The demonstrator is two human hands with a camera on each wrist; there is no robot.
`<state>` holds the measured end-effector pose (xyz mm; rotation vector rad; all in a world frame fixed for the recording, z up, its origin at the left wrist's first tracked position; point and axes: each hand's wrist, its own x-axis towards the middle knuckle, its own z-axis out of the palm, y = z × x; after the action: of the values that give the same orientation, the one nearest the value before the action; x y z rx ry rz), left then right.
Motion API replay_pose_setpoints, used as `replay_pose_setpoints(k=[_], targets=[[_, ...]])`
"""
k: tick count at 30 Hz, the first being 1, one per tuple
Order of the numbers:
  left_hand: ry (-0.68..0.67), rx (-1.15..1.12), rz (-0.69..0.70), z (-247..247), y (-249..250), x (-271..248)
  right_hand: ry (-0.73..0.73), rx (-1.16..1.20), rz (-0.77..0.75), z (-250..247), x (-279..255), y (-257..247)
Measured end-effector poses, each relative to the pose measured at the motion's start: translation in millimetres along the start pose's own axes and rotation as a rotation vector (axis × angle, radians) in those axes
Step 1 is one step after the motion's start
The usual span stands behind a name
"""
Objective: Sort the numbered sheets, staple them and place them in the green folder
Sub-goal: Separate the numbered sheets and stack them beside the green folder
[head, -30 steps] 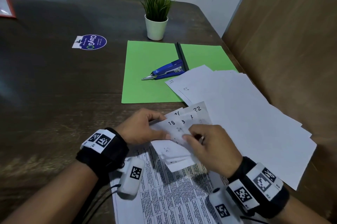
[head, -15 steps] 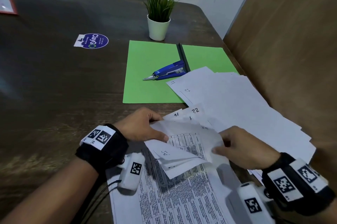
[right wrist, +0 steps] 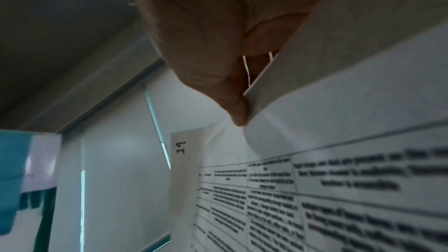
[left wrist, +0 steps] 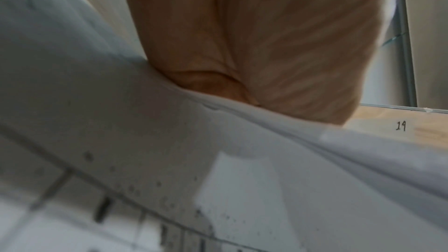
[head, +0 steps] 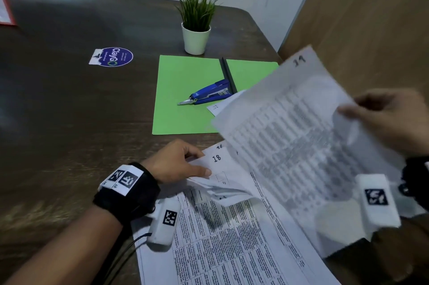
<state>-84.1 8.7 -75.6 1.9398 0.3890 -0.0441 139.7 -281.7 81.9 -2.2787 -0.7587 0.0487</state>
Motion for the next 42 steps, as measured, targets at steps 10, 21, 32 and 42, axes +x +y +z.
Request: replay_pose_setpoints(k=[10,21,32,42], targets=[[-0.002,-0.016,-0.009,3.4,1.5,-1.8,0.324,-0.446,-0.302,-55.2,47.8,-10.9],[0.017,-0.001,-0.021,3.7,3.0,-3.2,-0.259,-0.937,-0.304,125.1,-1.1,-1.3],[0.019,-0.001,-0.008,4.0,6.9,-3.5,-0.286,-0.664,-0.223,145.0,-12.1,11.5],[0.037,0.004,-0.007,5.7,5.9,-5.5,-0.624,0.142,-0.329,134.5,-81.2,-29.1]])
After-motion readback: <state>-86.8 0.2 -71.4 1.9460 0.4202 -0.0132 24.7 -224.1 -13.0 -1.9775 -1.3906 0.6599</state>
